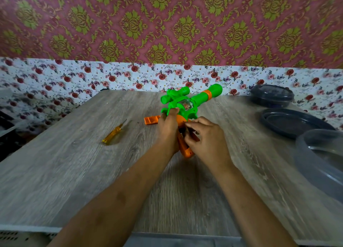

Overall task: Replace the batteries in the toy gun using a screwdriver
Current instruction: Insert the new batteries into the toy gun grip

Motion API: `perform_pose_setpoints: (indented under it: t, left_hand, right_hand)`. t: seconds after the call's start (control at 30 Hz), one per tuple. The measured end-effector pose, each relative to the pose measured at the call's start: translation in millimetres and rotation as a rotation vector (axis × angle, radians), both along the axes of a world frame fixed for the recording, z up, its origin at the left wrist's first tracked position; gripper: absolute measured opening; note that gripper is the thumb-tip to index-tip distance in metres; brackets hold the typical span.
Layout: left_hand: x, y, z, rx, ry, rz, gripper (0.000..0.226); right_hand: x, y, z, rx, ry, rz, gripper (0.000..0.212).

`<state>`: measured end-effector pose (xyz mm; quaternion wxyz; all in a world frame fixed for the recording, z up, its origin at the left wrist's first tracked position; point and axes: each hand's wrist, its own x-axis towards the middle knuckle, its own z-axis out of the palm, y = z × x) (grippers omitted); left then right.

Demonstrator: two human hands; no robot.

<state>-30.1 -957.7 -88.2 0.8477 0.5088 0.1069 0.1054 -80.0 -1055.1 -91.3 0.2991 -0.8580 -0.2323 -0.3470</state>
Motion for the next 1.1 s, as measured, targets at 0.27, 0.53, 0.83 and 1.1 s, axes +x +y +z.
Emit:
perform_pose_setpoints:
  t: [0.27, 0.53, 0.83, 1.1]
  left_hand:
    - [3, 1, -7, -0.051, 0.068, 0.019, 0.019]
    - [4, 5, -12, -0.150, 0.121, -0.044, 0.026]
    - [-1, 5, -12, -0.111, 0.147, -0.049, 0.038]
    - [-2, 5, -10, -0.111, 0.142, -0.017, 0.024]
  right_hand:
    - [-4, -1, -4, -0.212, -0.001, -0.019, 0.036]
    - [-8, 3, -7, -0.224, -0.024, -0.019, 0.035]
    - [-10, -3, -12, -0.266, -0.048, -0.007, 0.032]
    - [-17, 0, -14, -0.315, -0.065, -0.001, 0.034]
